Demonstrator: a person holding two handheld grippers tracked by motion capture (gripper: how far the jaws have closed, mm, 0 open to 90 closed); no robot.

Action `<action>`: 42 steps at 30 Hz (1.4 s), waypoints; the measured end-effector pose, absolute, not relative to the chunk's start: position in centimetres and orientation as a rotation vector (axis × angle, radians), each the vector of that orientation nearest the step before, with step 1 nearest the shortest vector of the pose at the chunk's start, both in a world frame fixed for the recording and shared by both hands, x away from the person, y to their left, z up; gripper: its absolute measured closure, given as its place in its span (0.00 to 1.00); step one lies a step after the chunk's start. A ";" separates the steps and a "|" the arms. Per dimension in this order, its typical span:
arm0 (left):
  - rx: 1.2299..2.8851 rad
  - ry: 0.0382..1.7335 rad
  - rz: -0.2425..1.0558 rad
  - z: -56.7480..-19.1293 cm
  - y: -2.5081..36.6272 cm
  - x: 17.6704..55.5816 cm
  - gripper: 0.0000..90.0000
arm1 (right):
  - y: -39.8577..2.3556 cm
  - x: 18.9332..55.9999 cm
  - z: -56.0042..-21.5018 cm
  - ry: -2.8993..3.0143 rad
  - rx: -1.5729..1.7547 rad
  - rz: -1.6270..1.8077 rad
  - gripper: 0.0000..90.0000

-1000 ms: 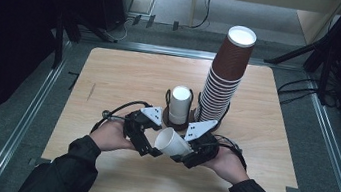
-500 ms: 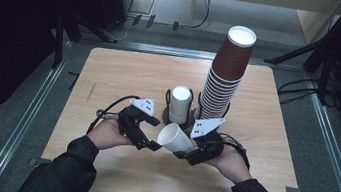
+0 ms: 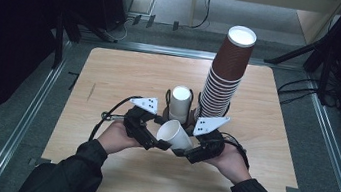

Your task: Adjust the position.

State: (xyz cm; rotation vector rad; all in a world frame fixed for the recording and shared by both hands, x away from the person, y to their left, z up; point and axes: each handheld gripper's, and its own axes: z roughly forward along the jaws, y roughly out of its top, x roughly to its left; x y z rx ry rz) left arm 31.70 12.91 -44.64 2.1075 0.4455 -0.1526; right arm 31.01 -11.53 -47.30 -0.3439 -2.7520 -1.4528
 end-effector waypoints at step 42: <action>2.259 0.497 0.017 -44.4 14.3 31.9 0.30 | -12.2 31.1 -48.1 -2.758 -0.524 -1.338 0.20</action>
